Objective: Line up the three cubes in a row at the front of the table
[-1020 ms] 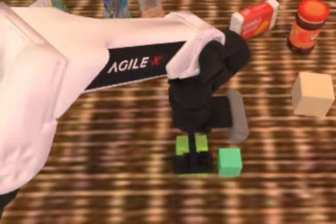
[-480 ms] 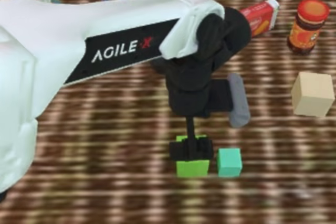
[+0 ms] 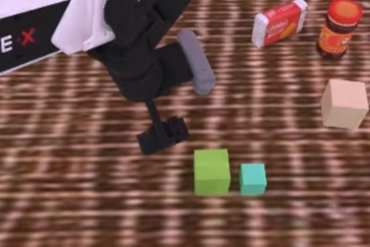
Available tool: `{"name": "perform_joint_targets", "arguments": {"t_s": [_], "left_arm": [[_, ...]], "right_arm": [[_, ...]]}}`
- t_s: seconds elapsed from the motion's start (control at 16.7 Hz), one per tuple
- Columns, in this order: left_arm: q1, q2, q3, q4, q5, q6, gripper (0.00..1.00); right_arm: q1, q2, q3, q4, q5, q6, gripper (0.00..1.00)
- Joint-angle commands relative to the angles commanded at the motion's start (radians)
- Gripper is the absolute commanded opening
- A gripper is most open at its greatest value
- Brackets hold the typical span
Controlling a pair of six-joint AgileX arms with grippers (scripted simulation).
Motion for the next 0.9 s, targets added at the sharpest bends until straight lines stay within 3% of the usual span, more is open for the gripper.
{"name": "perform_joint_targets", "arguments": {"t_s": [0.54,0.9], "left_arm": [[0.389,-0.984,-0.810,0.486,-0.008,-0.327,1.00],[0.574,-1.511,-1.239,0.788,-0.002,-0.513,1.00]], "right_arm": [[0.039,1.035,0.768,-0.542,0.012,0.097,1.00],[0.061,1.567,1.200,-0.833,0.014,0.157,1.00]]}}
